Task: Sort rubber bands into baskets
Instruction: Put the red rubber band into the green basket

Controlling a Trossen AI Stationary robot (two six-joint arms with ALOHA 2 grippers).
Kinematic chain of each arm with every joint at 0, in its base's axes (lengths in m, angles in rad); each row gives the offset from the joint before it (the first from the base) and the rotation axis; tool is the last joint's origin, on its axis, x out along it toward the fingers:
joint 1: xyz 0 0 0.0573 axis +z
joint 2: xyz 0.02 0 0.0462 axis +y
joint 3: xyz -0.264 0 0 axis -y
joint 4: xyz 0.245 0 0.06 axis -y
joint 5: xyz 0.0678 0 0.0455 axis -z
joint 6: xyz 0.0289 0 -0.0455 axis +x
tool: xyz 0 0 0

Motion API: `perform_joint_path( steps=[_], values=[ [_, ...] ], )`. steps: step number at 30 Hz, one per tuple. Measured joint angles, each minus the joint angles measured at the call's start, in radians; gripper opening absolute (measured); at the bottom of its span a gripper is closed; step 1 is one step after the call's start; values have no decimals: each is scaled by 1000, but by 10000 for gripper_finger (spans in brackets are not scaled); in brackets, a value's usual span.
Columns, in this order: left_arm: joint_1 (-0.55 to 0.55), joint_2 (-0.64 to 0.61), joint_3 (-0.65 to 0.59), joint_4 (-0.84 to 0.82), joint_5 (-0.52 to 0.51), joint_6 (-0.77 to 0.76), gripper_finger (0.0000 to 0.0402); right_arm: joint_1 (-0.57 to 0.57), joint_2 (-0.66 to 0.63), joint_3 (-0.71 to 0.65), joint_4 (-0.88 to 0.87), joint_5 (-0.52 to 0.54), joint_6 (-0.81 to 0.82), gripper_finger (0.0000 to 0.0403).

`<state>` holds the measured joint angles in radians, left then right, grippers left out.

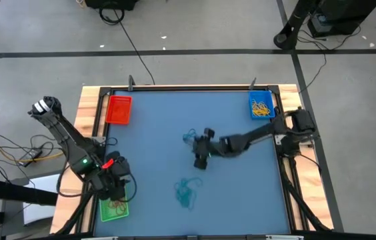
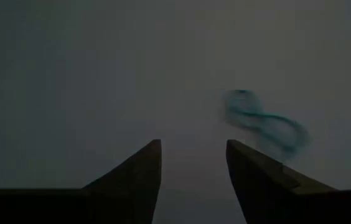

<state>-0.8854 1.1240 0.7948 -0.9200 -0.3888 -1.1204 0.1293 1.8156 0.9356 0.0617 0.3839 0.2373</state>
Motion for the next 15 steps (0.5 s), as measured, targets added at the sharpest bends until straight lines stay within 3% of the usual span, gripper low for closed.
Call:
perform_joint_path(
  steps=[3,7,12,15],
  values=[
    [33,-1,20,-5,20,18,172,-97,-9,0,-33,-56,-51,192],
    [31,4,19,26,209,-16,172,-170,-11,0,-53,-124,-101,191],
    [-6,22,19,92,406,-98,172,-198,-11,0,-50,-129,-184,191],
    [-5,24,19,66,407,-119,172,-219,-11,0,-63,-119,-237,191]
  ],
)
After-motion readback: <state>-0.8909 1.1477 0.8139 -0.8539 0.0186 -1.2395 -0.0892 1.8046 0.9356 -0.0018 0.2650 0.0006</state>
